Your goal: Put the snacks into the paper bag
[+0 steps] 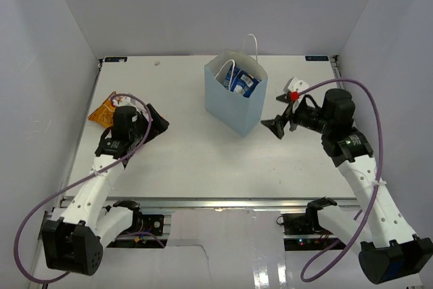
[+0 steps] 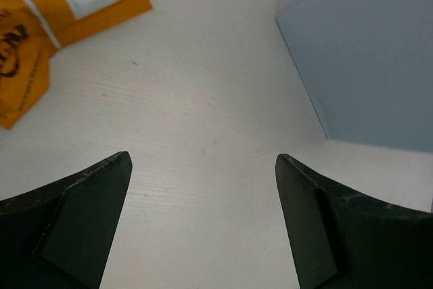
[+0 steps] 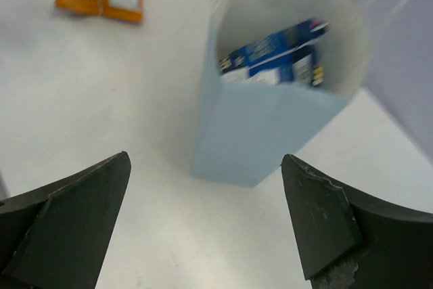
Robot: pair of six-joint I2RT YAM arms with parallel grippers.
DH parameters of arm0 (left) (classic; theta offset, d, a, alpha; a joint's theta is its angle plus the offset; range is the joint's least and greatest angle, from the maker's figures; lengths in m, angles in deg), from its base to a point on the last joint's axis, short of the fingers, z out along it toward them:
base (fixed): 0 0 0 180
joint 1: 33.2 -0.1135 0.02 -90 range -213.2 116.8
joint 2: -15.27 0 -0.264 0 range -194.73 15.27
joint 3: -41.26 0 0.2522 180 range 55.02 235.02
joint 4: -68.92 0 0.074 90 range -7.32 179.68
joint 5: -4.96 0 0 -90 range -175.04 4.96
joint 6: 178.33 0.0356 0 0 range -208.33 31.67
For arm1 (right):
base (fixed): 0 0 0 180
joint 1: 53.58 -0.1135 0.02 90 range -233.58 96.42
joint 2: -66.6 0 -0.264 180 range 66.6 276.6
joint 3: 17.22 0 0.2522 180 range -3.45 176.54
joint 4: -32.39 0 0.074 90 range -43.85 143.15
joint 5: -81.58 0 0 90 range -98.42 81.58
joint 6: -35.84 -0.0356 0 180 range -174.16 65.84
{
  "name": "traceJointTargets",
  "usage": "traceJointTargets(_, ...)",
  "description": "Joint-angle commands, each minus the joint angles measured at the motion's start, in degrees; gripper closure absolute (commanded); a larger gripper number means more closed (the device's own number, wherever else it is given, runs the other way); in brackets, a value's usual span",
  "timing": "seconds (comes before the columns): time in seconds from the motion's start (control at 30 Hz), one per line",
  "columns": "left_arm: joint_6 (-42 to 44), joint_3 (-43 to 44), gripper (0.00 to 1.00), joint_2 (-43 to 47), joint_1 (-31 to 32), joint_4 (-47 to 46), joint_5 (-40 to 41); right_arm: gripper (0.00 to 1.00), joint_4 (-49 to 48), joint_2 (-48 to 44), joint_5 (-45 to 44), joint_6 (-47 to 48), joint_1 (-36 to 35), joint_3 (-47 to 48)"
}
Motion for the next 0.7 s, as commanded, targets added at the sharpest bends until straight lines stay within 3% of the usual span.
traceJointTargets(0.0, -5.4, 7.8, 0.02, -5.8, -3.4, 6.5, 11.9, 0.02, 5.3, 0.1, 9.9, 2.1, 0.8, -10.2)
traceJointTargets(0.13, -9.5, 13.8, 0.02, -13.8, -10.5, 8.1, 11.8, 0.02, 3.9, -1.5, 14.1, 3.4, 1.9, -19.1)
traceJointTargets(0.33, -15.5, 19.7, 0.02, -24.0, -23.5, 13.5, 12.1, 0.02, 4.5, -2.4, 15.2, 3.7, 2.3, -19.4)
traceJointTargets(0.67, -9.4, 26.9, 0.05, -39.9, -27.8, 11.2, 9.1, 0.02, 4.4, -3.6, 12.9, 3.7, 2.4, -19.6)
